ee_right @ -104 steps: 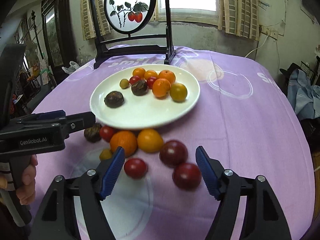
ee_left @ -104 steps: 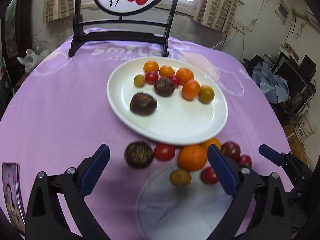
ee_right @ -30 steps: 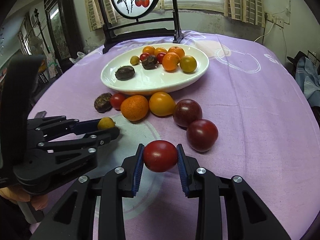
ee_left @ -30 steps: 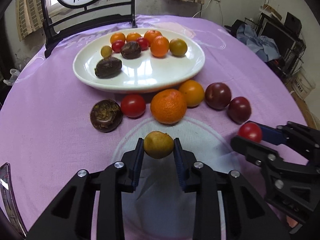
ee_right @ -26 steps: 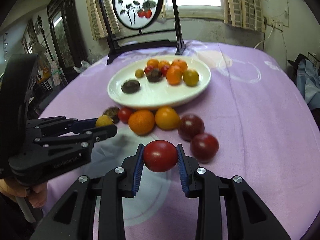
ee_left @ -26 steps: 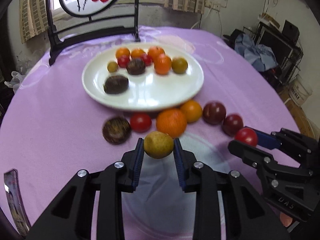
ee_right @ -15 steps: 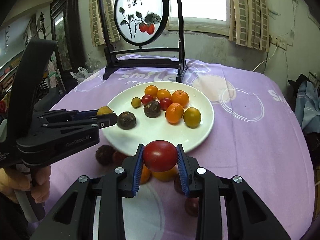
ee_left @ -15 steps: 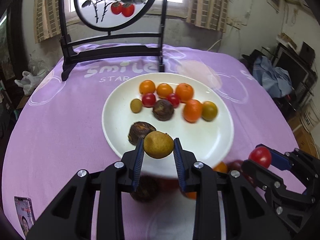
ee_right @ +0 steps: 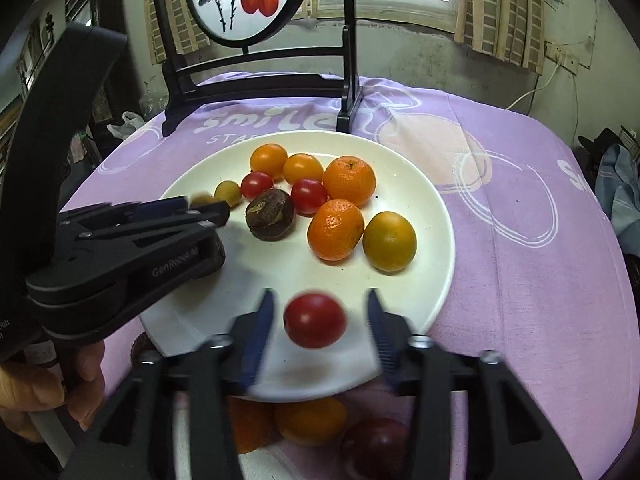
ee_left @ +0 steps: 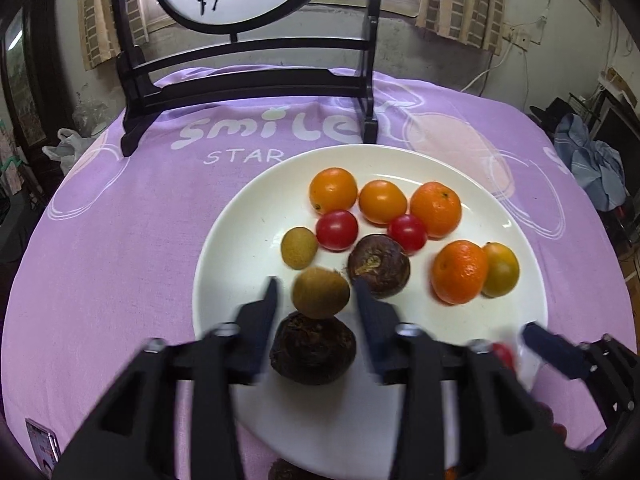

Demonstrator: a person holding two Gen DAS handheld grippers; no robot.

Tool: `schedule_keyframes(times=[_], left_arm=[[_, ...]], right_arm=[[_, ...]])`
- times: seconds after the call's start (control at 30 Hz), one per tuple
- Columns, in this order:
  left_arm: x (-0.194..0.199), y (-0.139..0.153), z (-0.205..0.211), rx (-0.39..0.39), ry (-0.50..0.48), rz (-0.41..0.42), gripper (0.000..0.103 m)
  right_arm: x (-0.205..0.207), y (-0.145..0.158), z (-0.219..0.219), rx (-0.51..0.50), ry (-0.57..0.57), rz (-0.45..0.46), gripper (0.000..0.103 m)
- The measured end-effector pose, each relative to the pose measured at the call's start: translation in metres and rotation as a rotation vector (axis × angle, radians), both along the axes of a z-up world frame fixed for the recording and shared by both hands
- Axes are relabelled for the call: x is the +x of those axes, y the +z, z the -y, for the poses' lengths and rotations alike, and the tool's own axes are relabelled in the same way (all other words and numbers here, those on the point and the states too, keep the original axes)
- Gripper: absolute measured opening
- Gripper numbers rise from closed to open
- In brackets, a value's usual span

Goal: Organize fruits
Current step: 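Carry both fruits over the white plate and open both tools to release them, then grasp a dark red tomato with the right tool while the left tool grasps a dark brown fruit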

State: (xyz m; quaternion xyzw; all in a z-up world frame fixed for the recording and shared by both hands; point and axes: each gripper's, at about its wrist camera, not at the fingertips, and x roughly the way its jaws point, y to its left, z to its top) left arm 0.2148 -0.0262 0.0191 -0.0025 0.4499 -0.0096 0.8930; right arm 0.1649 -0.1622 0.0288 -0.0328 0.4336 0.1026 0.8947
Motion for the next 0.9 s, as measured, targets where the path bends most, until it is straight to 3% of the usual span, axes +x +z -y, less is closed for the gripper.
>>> schedule_keyframes(times=[0.03, 0.13, 0.23, 0.4, 0.6, 0.67, 0.9], left_arm=[[-0.003, 0.003, -0.001, 0.008, 0.019, 0.019, 0.078], [-0.023, 0.016, 0.0, 0.038, 0.012, 0.09, 0.08], [-0.042, 0.024, 0.002, 0.056, -0.004, 0.088, 0.083], [-0.083, 0.029, 0.007, 0.002, -0.045, 0.078, 0.091], [-0.136, 0.023, 0.01, -0.002, -0.09, 0.07, 0.093], [-0.148, 0.019, 0.006, -0.012, -0.094, 0.067, 0.094], [-0.17, -0.006, -0.003, -0.016, -0.099, 0.03, 0.094]], right_arm=[[-0.002, 0.003, 0.001, 0.005, -0.009, 0.016, 0.063], [-0.013, 0.01, 0.004, 0.002, 0.008, 0.038, 0.063], [-0.028, 0.015, 0.011, -0.012, 0.0, 0.059, 0.063], [-0.056, 0.016, 0.028, 0.027, -0.017, 0.046, 0.063], [-0.097, 0.015, 0.049, 0.031, -0.045, 0.053, 0.063], [-0.111, 0.015, 0.06, 0.025, -0.073, 0.065, 0.07], [-0.143, -0.005, 0.084, -0.019, -0.118, 0.028, 0.072]])
